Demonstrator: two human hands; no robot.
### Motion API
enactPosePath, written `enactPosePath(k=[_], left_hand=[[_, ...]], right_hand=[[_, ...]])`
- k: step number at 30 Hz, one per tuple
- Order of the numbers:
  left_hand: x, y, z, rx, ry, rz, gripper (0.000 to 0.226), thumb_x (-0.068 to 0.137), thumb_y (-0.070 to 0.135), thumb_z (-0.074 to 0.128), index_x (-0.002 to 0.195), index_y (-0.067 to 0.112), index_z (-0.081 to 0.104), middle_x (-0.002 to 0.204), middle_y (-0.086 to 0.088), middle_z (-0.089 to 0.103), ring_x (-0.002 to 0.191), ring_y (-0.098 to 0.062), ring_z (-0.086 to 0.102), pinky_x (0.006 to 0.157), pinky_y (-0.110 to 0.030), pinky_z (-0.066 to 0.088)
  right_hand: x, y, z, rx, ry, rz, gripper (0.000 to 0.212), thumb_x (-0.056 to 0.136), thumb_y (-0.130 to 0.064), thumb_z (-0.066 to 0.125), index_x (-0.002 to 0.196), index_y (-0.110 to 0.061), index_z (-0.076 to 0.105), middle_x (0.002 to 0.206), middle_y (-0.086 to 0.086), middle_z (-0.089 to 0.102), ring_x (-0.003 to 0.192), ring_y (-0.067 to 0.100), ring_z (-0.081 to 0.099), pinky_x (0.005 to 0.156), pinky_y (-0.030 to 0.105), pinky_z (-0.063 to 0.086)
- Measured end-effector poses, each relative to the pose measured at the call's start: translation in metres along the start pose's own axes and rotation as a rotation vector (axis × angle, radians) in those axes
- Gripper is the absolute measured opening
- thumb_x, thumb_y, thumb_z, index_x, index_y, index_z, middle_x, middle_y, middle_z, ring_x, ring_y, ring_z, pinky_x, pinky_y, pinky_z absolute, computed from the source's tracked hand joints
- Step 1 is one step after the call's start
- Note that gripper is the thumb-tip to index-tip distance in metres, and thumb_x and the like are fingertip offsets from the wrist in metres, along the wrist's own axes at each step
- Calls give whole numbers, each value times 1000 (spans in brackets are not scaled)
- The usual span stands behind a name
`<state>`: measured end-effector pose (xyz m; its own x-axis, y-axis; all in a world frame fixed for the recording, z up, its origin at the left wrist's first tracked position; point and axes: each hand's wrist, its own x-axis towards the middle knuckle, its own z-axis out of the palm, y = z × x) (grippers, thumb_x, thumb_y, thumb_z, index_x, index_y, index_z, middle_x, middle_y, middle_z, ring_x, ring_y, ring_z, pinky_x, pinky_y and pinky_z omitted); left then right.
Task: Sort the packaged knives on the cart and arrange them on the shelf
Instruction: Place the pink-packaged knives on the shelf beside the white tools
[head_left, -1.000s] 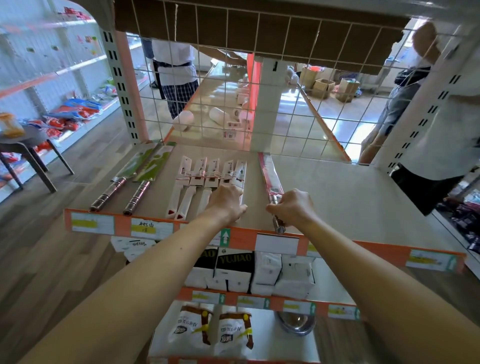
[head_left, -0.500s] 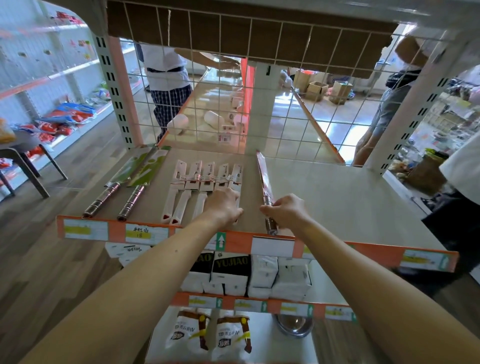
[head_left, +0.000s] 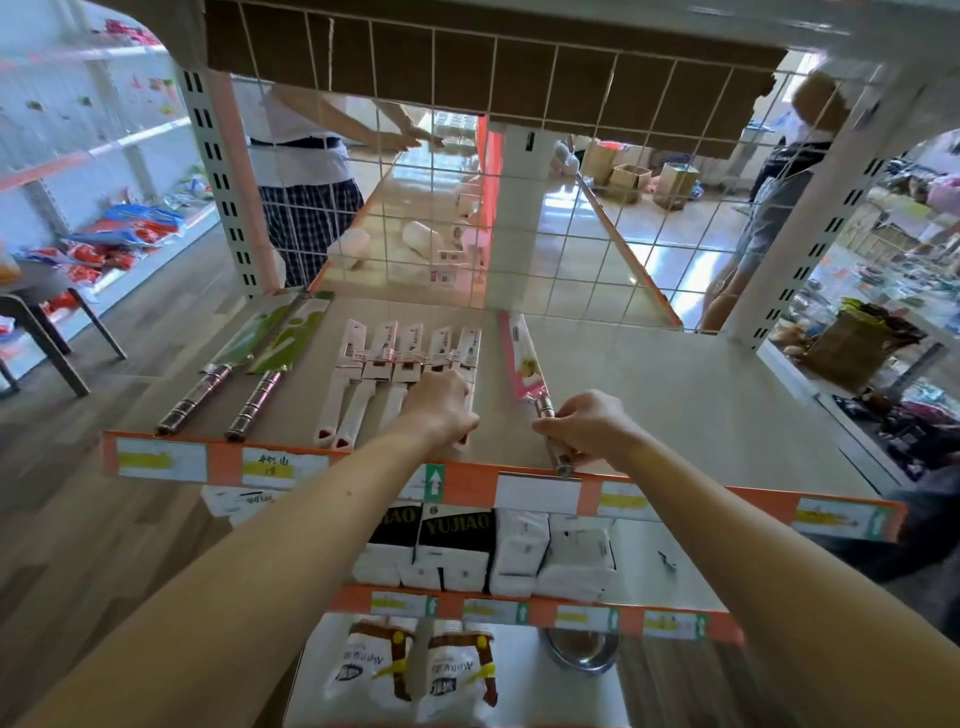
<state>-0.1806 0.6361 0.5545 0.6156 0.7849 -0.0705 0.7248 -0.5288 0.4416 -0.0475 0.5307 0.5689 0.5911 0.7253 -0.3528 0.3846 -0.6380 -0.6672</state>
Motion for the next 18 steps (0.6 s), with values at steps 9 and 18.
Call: enactPosePath(k=[9,18], left_hand=[[-2,-4,6,2,29,22,25,84,25,66,66,10,58,73,-6,57,70,-18,54,63,-27,42],[-3,-3,9,-14,91,-2,24,84,25,67,76,2,66,75,-6,59,72,-18,57,65,-25,45]], right_hand=[[1,-8,14,-59,121,-96,31,83,-18,70,99,9,66,64,2,48,57,16,58,55,25,56],[-6,-13,23,-145,188,-177,33,85,-23,66,107,2,63,74,2,49,93,31,65,83,42,56]])
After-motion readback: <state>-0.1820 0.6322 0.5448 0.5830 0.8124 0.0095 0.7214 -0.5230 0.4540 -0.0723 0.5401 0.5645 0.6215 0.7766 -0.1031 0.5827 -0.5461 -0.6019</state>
